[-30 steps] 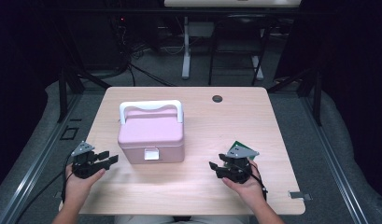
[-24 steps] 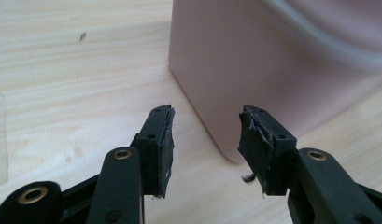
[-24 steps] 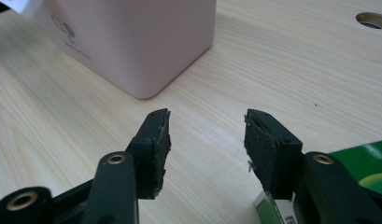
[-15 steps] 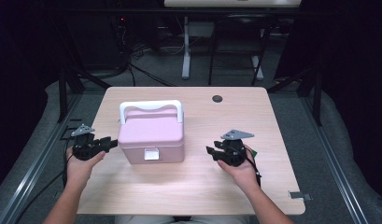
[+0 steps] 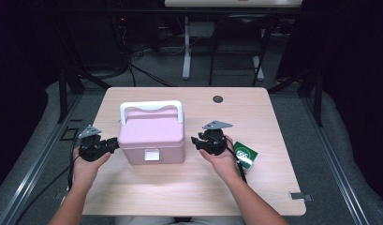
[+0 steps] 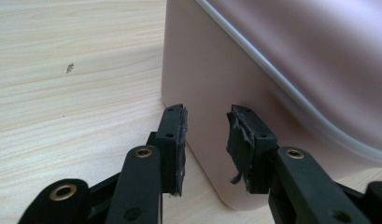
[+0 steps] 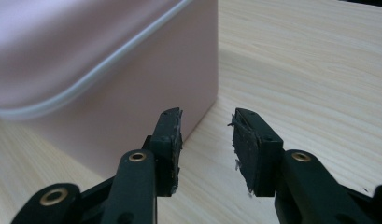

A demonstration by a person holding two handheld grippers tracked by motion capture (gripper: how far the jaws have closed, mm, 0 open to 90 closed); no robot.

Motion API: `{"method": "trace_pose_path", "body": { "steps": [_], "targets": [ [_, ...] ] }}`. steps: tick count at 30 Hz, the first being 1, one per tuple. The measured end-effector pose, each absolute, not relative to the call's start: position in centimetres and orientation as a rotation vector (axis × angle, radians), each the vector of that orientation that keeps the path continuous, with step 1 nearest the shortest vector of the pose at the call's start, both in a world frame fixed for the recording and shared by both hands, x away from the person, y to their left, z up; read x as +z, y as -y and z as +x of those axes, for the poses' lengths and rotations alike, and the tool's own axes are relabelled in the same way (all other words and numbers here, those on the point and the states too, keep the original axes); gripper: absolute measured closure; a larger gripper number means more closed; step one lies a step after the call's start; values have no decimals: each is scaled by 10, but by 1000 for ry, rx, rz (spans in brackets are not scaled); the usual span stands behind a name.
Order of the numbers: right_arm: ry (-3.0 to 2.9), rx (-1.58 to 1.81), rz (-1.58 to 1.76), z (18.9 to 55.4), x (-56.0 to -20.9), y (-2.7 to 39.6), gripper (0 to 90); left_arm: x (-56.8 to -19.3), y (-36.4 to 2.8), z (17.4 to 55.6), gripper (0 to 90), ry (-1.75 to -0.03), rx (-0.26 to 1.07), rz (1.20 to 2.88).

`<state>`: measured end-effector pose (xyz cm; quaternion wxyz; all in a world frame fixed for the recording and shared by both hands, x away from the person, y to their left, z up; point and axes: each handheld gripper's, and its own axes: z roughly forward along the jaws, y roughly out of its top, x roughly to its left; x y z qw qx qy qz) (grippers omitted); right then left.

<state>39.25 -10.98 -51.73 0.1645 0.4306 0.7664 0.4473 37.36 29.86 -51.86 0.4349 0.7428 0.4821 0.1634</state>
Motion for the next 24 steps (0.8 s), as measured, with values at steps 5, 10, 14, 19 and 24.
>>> {"method": "trace_pose_path", "body": {
  "steps": [5, 10, 14, 19, 24],
  "targets": [
    [-2174, 1284, 1227, 398, -519, 100, 617, -519, -296, 372, 687, -1196, 418, 1852],
    [-2177, 1302, 1225, 400, -521, 92, 638, -519, -295, 372, 709, -1179, 413, 1859],
    [-2167, 1323, 1241, 398, -522, 91, 713, -519, -294, 371, 741, -1178, 405, 1856],
    [-2156, 1301, 1202, 390, -521, 82, 881, -518, -290, 368, 850, -1181, 396, 1848],
    [-2129, 1288, 1213, 387, -521, 79, 900, -517, -286, 367, 897, -1193, 402, 1851]
  ]
}}
